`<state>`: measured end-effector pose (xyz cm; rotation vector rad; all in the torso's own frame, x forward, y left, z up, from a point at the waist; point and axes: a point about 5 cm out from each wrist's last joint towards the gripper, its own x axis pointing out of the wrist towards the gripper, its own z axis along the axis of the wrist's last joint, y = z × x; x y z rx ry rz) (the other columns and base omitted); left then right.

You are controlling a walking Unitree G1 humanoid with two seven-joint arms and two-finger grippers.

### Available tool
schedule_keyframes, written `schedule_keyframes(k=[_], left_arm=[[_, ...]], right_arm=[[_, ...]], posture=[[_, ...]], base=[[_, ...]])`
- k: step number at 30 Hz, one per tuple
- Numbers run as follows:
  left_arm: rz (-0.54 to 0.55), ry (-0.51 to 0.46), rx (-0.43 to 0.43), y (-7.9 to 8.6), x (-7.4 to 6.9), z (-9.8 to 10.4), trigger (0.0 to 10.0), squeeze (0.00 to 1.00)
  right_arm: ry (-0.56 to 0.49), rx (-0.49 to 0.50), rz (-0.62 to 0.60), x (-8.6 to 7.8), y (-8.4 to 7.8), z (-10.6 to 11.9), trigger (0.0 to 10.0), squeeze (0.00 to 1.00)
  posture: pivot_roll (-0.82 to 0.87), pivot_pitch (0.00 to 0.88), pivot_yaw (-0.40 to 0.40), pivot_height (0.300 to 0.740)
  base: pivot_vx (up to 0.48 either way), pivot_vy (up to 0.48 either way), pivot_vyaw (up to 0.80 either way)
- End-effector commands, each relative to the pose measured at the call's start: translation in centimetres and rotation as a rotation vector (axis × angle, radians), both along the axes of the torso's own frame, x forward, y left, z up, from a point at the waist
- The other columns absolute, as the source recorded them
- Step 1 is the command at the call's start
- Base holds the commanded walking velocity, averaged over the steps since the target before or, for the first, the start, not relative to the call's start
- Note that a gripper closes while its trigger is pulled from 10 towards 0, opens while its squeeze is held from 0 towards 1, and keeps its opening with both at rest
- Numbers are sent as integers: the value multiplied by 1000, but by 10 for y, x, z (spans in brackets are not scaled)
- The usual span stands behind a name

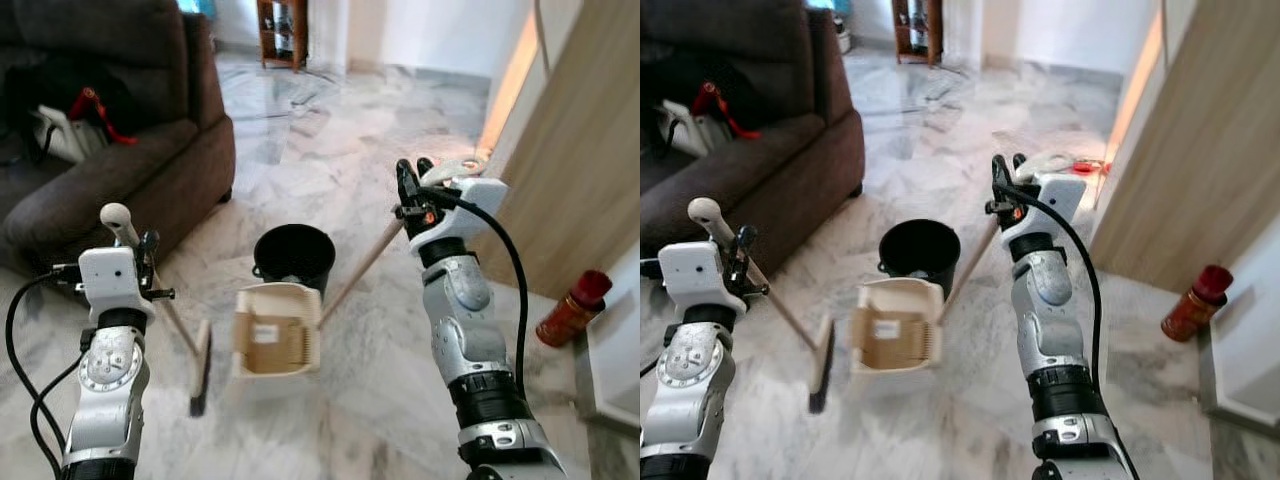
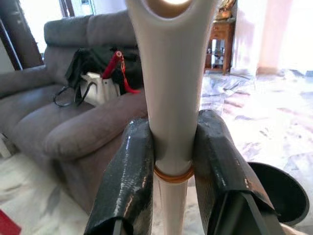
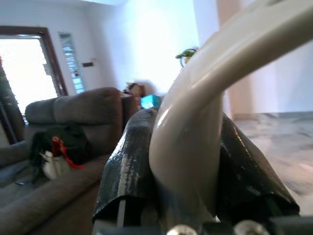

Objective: Sweep floor

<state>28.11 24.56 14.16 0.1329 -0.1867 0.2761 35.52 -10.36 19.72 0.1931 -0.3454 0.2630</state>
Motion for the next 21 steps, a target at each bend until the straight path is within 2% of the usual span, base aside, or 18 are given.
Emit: schedule_keyframes(k=[1, 10, 21], left_arm=[[-9, -67, 31, -4, 0, 13, 10000, 0], [-17, -62, 34, -7, -2, 10, 10000, 0], [-26, -62, 33, -11, -6, 8, 10000, 0]], right_arm=[[-93, 53, -13, 0, -5, 22, 10000, 0], [-132, 47, -13, 2, -5, 34, 10000, 0], [-132, 46, -23, 1, -9, 35, 10000, 0]], posture=[[33, 5, 33, 740], [33, 21, 23, 740], [29, 13, 16, 740]], base=[[322, 0, 0], [324, 0, 0], [323, 0, 0]])
